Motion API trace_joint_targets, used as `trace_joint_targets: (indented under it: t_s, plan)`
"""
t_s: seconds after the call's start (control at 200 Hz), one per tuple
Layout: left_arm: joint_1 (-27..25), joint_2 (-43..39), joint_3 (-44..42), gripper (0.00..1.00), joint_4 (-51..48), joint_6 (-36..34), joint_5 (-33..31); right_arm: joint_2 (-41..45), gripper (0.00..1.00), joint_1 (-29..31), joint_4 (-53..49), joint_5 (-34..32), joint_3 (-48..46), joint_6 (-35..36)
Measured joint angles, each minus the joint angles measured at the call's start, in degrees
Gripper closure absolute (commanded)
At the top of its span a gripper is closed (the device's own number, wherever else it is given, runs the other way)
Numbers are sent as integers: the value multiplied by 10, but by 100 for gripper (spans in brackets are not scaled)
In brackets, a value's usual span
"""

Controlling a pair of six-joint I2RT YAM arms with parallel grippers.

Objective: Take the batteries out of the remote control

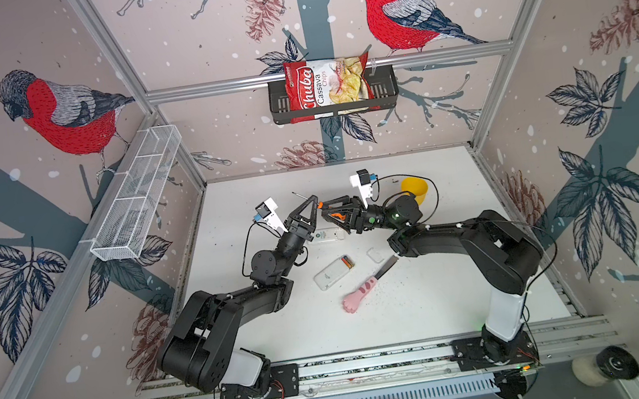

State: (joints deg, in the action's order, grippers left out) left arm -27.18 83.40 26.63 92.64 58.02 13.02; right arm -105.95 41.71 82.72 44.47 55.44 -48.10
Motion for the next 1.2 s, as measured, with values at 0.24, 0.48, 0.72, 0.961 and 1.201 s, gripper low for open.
trace_joint_targets:
  t_s: [0.24, 0.48, 0.72, 0.961, 1.201]
  plan:
    - [1, 4, 3, 100, 2, 1, 0, -6, 59, -1, 14, -8, 2, -18]
    - [1, 11, 2, 100, 9, 3, 3, -22, 71, -2, 26, -17, 11, -44]
    - [0, 13, -2, 100, 17, 7, 3, -24, 93, -7, 26, -15, 14, -45]
    - [-1, 14, -11, 73, 20, 14, -1, -11, 100, -12, -17, 0, 14, -24]
    - [-1, 7, -36, 1, 2, 1, -3, 47, 100, -41, -107, -13, -6, 44]
